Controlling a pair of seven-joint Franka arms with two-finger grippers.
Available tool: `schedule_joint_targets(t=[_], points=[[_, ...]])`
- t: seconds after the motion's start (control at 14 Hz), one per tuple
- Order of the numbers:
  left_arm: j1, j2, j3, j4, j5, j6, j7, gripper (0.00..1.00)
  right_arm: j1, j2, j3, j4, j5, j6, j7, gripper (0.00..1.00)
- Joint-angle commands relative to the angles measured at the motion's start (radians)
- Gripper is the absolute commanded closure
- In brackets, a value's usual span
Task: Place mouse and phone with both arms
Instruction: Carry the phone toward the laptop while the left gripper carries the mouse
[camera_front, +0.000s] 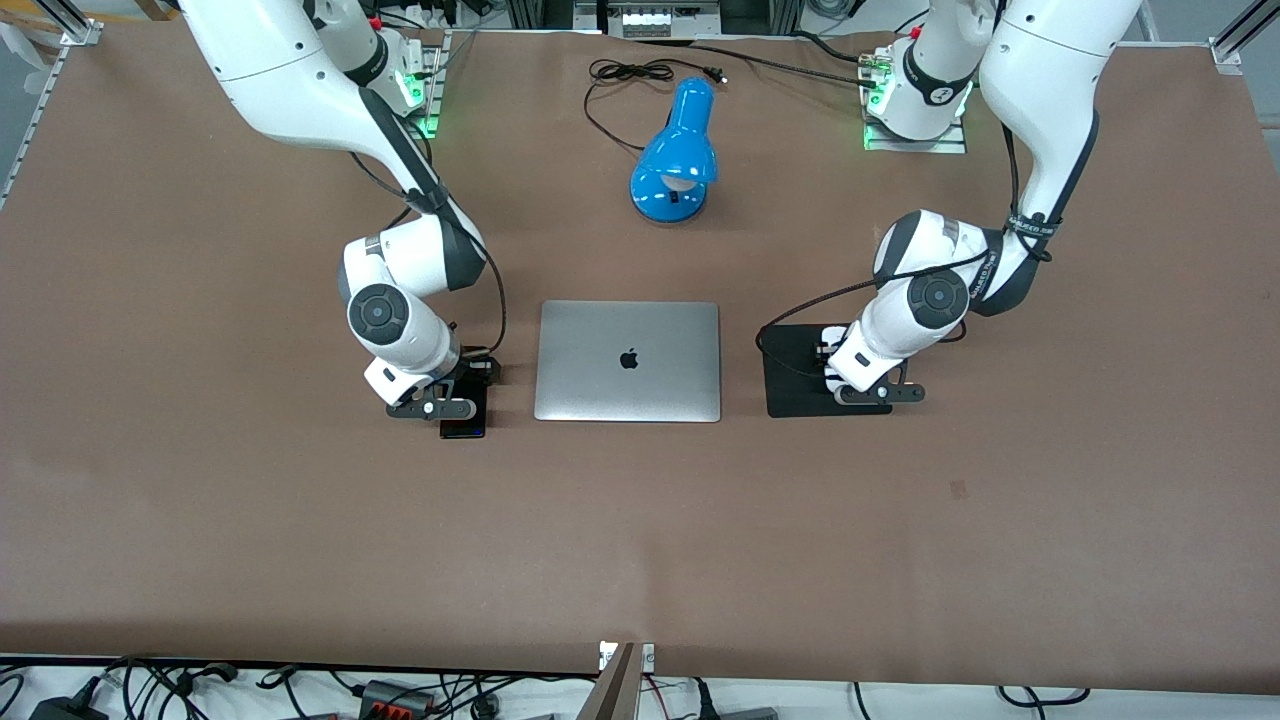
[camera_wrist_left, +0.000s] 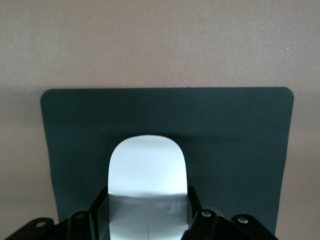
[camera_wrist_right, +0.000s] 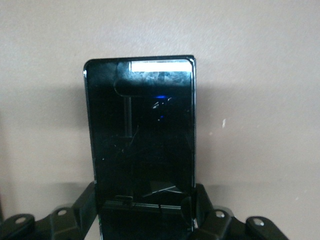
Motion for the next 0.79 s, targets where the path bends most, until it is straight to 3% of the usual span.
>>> schedule_joint_targets(t=[0.0, 0.14, 0.29, 0.36, 0.43, 0.71], points=[[-0.002, 0.015, 0.001, -0.012, 0.017, 0.017, -0.02, 0.51, 0.049, 0.012, -0.006, 0.012, 0.014, -0.031, 0.061, 0.73], [-0.002, 0.018, 0.003, -0.01, 0.017, 0.019, -0.022, 0.45, 0.052, 0.003, -0.003, 0.012, 0.014, -0.066, 0.063, 0.73], [-0.002, 0.018, 0.003, -0.01, 0.017, 0.017, -0.028, 0.28, 0.052, 0.0, 0.006, 0.012, 0.014, -0.08, 0.067, 0.71], [-0.002, 0.018, 0.001, -0.01, 0.017, 0.017, -0.029, 0.01, 0.051, 0.0, 0.006, 0.012, 0.014, -0.08, 0.067, 0.47], [0.001, 0.015, 0.001, -0.009, 0.017, 0.014, -0.032, 0.0, 0.048, 0.001, 0.006, 0.012, 0.014, -0.08, 0.081, 0.0], [0.004, -0.034, 0.001, 0.002, 0.017, -0.02, -0.054, 0.0, 0.012, -0.049, -0.004, 0.081, 0.014, -0.154, 0.086, 0.0]])
